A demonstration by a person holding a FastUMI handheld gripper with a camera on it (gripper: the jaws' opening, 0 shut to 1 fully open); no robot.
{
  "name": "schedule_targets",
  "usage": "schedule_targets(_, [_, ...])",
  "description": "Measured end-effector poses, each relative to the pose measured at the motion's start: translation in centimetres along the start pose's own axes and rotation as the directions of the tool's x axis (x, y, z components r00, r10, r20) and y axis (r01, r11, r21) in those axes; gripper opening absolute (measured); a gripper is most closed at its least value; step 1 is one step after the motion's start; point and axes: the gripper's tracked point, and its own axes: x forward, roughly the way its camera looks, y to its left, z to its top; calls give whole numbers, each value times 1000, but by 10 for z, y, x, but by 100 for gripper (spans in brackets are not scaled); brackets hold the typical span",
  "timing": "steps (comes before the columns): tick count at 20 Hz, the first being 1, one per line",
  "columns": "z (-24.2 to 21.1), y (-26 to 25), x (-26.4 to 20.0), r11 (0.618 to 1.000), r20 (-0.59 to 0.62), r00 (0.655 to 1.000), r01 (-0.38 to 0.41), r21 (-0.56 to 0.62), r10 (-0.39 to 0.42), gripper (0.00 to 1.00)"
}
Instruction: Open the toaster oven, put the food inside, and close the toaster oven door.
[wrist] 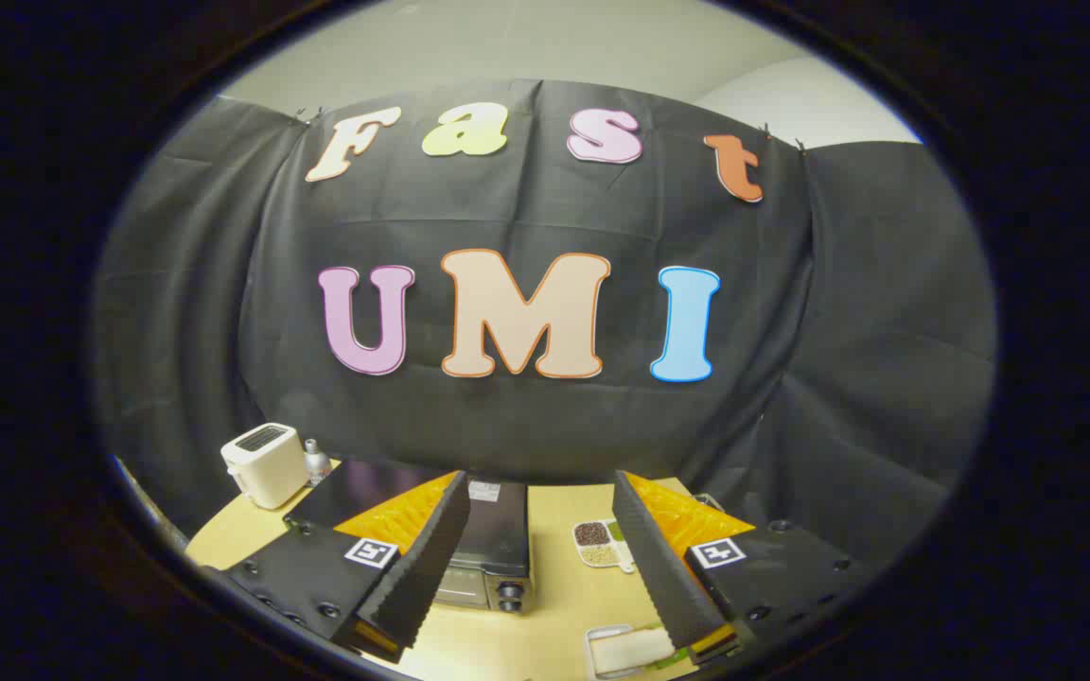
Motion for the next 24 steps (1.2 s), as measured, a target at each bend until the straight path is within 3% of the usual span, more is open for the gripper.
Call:
schedule_targets(14, [10, 100, 3, 1000, -5, 1000, 4, 20, -4, 96])
schedule_targets(24, [-31, 134, 10, 994, -51, 996, 73, 79, -69, 96])
